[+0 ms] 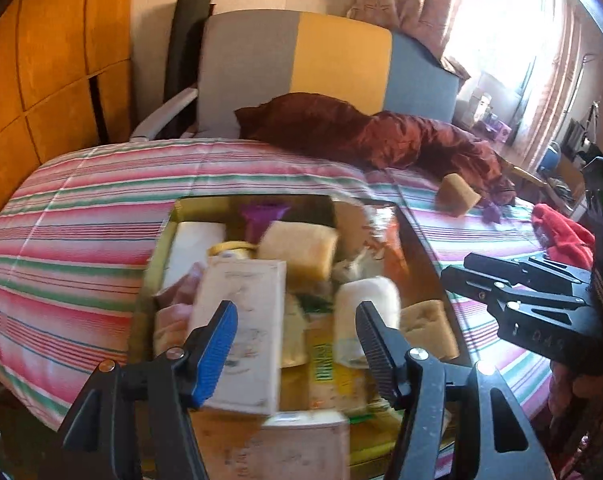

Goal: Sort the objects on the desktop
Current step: 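Open the left tool to drop the tea box while the right tool drops the sock, then move both open tools back toward the yellow sponge and purple packet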

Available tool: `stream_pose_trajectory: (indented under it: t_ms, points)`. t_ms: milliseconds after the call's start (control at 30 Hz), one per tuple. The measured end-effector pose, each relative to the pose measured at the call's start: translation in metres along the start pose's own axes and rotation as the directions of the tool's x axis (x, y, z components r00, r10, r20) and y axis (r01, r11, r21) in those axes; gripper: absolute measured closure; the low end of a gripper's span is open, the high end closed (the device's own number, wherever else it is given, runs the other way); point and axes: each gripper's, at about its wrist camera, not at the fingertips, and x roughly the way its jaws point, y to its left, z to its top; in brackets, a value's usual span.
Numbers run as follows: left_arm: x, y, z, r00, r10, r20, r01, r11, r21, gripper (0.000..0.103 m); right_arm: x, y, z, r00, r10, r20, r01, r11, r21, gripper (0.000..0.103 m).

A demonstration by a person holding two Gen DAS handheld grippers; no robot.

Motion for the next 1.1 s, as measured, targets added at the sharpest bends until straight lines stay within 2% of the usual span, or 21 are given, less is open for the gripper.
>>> stream_pose_trajectory:
  t_ms: [100,167,267,400,500,667,833,1000,1100]
  points:
    - [0.003,-0.015,0.003,0.999,-0.042,-0.012,0.043,0.999,0.009,0.04,-0.008,-0.016,-0.001,0.999,-0.044,0.009,0.044,0.999,0.009,0.061]
    - [0.005,-0.026,0.004,0.997,-0.08,-0.023,0.08,0.997,0.015,0.032,-0.01,-0.03,-0.002,0.997,-0.079,0.005,0.079,0.997,0.02,0.058]
    - [0.008,-0.043,0.004,0.993,-0.112,-0.037,0.113,0.993,0.025,0.029,-0.014,-0.049,-0.008,0.994,-0.113,0.0,0.113,0.993,0.032,0.057]
    - [0.011,-0.07,0.005,0.994,-0.098,-0.055,0.102,0.992,0.071,0.028,-0.021,-0.075,-0.013,0.987,-0.162,-0.009,0.162,0.985,0.061,0.053]
    - [0.013,-0.09,0.007,0.993,-0.098,-0.06,0.104,0.989,0.108,0.028,-0.027,-0.097,-0.017,0.977,-0.214,-0.012,0.214,0.972,0.096,0.044]
    - [0.024,-0.118,0.01,0.99,-0.115,-0.078,0.126,0.98,0.152,0.028,-0.036,-0.138,-0.02,0.964,-0.263,-0.025,0.264,0.953,0.15,0.043]
    - [0.041,-0.147,0.014,0.984,-0.135,-0.117,0.154,0.972,0.179,0.028,-0.033,-0.183,-0.019,0.943,-0.33,-0.051,0.334,0.924,0.189,0.025]
    - [0.057,-0.169,0.02,0.983,-0.131,-0.129,0.156,0.966,0.206,0.028,-0.02,-0.249,-0.017,0.931,-0.353,-0.096,0.365,0.884,0.293,0.024]
    - [0.067,-0.177,0.022,0.982,-0.136,-0.133,0.162,0.964,0.212,0.028,-0.01,-0.288,-0.012,0.929,-0.36,-0.089,0.367,0.856,0.363,0.024]
